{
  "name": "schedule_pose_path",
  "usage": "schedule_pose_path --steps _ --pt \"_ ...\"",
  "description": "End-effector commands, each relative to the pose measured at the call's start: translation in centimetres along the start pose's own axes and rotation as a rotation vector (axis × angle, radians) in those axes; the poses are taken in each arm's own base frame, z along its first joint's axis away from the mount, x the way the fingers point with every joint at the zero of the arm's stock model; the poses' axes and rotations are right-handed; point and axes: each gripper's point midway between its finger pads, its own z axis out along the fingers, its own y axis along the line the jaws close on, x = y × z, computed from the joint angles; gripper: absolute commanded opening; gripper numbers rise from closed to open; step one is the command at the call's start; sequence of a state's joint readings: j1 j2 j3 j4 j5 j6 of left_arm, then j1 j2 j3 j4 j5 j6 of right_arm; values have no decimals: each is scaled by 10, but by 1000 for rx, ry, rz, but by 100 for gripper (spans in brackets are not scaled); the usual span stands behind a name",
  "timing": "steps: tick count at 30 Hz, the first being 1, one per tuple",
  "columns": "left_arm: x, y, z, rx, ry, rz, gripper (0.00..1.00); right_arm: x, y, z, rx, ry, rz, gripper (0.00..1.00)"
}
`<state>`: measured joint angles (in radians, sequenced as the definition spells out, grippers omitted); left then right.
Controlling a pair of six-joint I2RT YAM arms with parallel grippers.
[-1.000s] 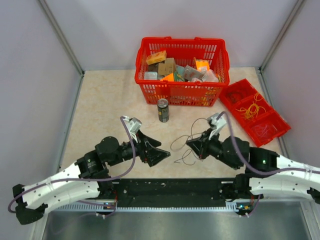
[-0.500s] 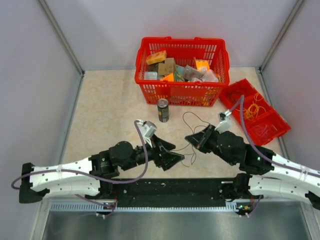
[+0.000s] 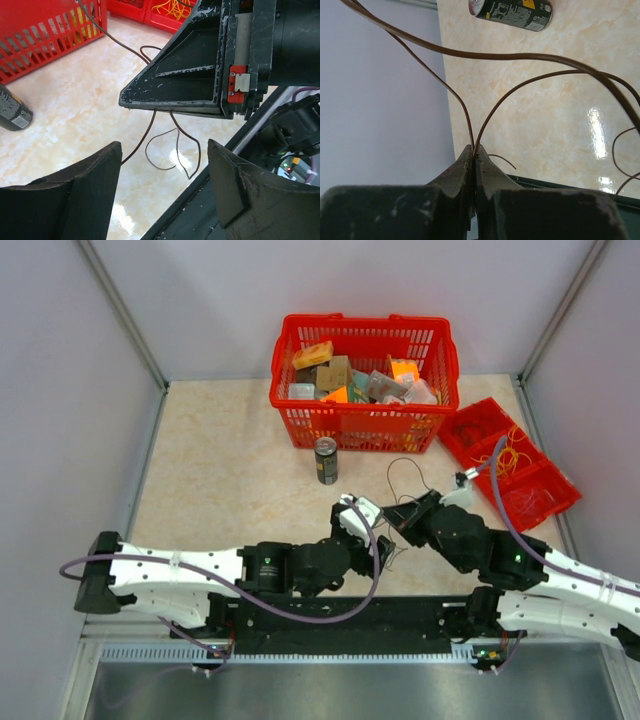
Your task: Untangle the cables
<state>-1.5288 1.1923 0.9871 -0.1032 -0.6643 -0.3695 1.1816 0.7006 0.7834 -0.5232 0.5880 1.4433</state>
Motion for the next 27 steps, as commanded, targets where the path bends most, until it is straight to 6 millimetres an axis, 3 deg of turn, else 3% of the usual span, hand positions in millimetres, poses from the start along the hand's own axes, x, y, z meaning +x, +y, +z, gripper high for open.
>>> schedule_pose_path --steps 1,8,14,20,21,22,25,26,27 --pt "-24 -4 6 -31 -61 22 73 -12 7 -2 -12 -45 61 0" --pt "-15 -15 17 -10 -45 28 68 -11 4 -2 -8 -43 91 0" --pt "-11 -15 26 -44 -32 50 56 -9 3 -2 -6 -32 108 0" --pt "-7 -12 27 -72 -10 50 7 -6 -6 -1 5 -28 90 0" --pt "-5 -8 25 -80 -4 52 1 -7 -9 -2 3 -31 73 0" --pt "-4 -5 22 -81 1 48 0 -8 -11 -3 0 -30 53 0" --pt "7 8 10 -47 37 9 0 -6 -17 -9 -27 -6 -110 16" --pt "11 13 4 -34 46 -12 0 -5 -19 -11 -55 7 -219 26" --pt "14 16 -1 -13 54 -32 0 -1 -19 -14 -85 33 -303 44"
